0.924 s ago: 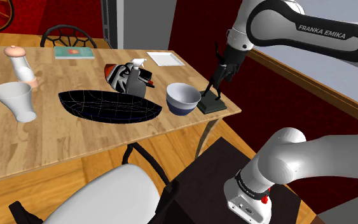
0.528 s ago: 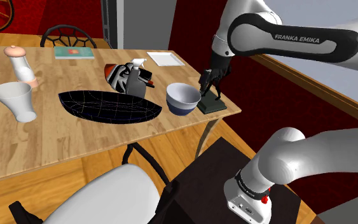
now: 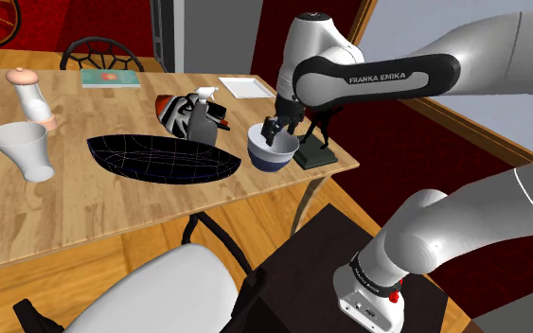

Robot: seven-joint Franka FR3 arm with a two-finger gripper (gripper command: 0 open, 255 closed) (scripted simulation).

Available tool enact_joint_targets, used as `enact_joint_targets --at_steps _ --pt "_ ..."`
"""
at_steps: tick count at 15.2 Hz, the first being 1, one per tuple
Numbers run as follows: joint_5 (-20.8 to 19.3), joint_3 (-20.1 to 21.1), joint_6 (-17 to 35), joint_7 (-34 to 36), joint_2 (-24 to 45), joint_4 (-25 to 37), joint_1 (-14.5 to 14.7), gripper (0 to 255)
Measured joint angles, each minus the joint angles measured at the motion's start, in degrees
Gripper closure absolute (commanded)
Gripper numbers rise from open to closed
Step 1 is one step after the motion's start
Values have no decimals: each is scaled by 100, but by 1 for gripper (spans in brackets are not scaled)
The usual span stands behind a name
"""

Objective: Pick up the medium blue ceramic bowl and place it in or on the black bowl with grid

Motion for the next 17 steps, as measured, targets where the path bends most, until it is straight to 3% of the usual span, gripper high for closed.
enact_joint_targets --at_steps 6,17 --pt "-481 366 819 774 1220 408 -75 0" --pt "-749 370 1460 1012 1687 224 -159 0"
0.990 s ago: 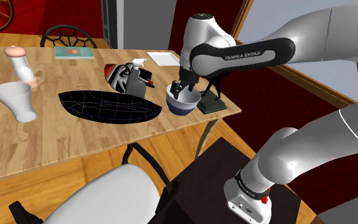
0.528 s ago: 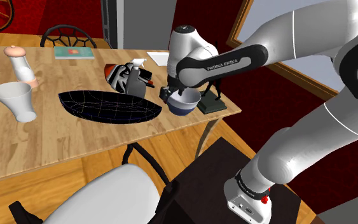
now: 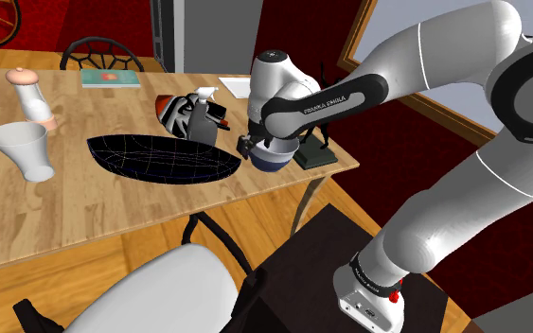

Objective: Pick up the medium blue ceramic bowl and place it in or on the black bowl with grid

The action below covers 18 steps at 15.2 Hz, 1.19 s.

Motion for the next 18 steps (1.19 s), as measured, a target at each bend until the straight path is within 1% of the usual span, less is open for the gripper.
enact_joint_targets --at_steps 3,4,14,18 --pt "-2 0 6 2 3 -2 -1 0" --pt "-2 0 6 2 3 -2 -1 255" --pt "-1 0 6 2 4 -5 0 255" --pt "86 -7 -225 -98 -132 105 16 255"
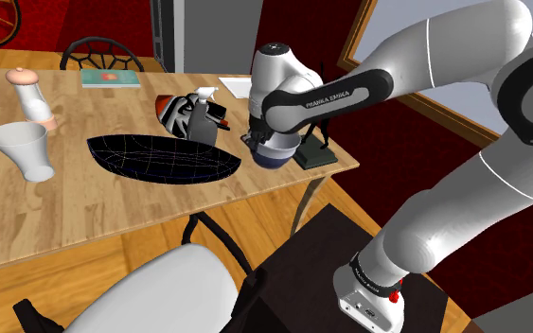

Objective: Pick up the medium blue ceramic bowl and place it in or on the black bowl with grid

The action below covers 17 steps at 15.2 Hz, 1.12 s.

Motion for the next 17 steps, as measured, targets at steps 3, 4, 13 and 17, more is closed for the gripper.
enact_joint_targets --at_steps 3,4,13,17 --pt "74 -7 -218 -85 -135 95 16 255" --pt "102 -13 -310 -126 -182 145 20 255" --pt "261 -30 -990 -339 -444 588 55 255" --pt "310 -38 -1276 -420 -528 798 64 255"
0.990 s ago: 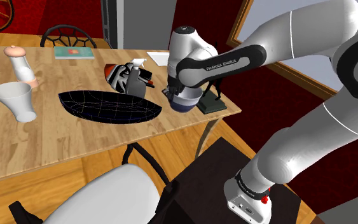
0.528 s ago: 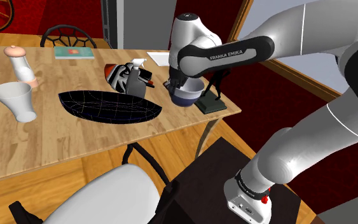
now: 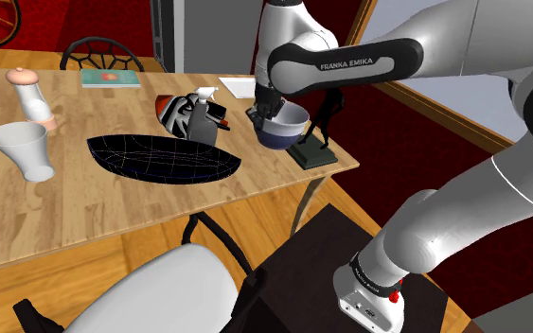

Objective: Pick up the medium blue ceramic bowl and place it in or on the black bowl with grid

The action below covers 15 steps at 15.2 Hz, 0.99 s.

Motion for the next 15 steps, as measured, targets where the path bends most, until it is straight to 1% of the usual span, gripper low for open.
enact_joint_targets --at_steps 12,15 --pt "104 -3 -892 -199 -148 763 19 255" --pt "91 173 -1038 41 122 1123 100 255"
